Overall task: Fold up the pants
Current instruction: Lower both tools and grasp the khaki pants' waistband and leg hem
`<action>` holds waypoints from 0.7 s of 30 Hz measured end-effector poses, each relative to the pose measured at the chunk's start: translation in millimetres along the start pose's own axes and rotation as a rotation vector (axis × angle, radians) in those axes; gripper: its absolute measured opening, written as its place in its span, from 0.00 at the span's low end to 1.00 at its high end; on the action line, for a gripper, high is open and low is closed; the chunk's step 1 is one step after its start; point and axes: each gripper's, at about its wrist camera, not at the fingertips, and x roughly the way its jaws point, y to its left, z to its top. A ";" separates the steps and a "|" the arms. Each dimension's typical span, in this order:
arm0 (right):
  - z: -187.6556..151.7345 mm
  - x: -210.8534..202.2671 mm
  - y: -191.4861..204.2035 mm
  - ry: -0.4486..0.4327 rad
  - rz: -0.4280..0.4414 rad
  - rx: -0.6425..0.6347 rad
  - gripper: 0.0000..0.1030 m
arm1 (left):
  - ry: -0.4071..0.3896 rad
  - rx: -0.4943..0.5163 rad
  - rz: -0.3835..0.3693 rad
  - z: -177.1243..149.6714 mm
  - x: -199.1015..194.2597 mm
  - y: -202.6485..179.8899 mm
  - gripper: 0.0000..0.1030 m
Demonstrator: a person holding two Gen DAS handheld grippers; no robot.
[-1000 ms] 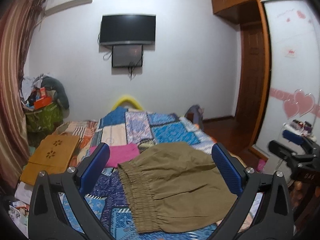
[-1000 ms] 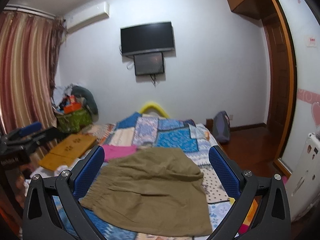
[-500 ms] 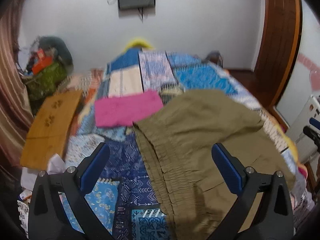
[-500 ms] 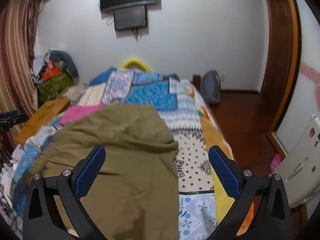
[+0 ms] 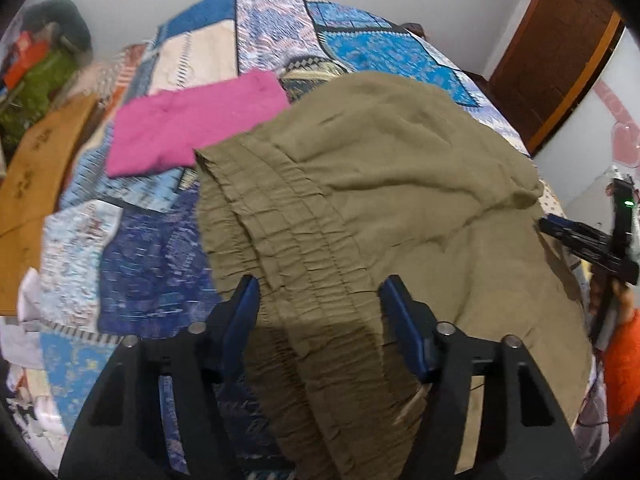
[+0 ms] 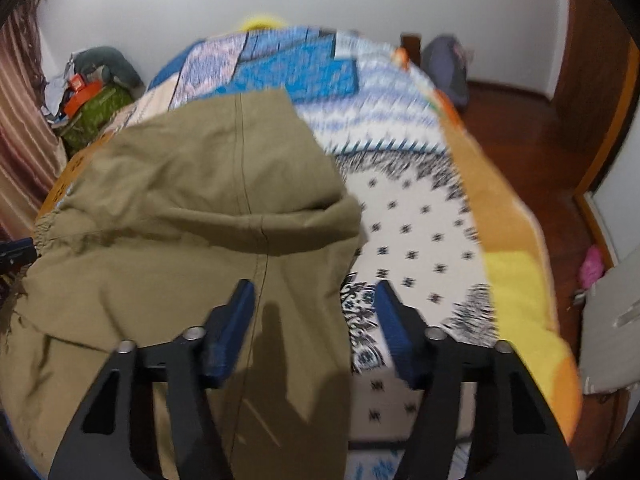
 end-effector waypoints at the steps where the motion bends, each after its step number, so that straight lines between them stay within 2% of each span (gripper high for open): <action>1: 0.8 4.8 -1.2 0.005 0.000 -0.005 0.43 | -0.002 0.003 0.003 0.6 1.4 -1.6 0.59; 3: 2.2 5.6 0.8 -0.009 -0.002 -0.035 0.40 | -0.012 0.023 0.012 0.7 2.6 -5.9 0.55; 6: -1.0 3.5 5.3 0.003 -0.026 -0.070 0.12 | -0.022 0.056 0.043 1.4 2.7 -10.3 0.52; 12: -9.4 -1.3 9.1 -0.010 -0.069 -0.136 0.09 | -0.035 0.097 0.075 3.8 1.5 -9.0 0.50; 17: -16.3 -7.9 8.6 0.019 -0.060 -0.113 0.08 | -0.011 0.103 0.079 9.9 10.9 -0.5 0.51; 21: -7.0 -9.7 10.0 0.041 -0.068 -0.111 0.10 | -0.022 0.121 0.078 11.6 -2.8 -4.7 0.51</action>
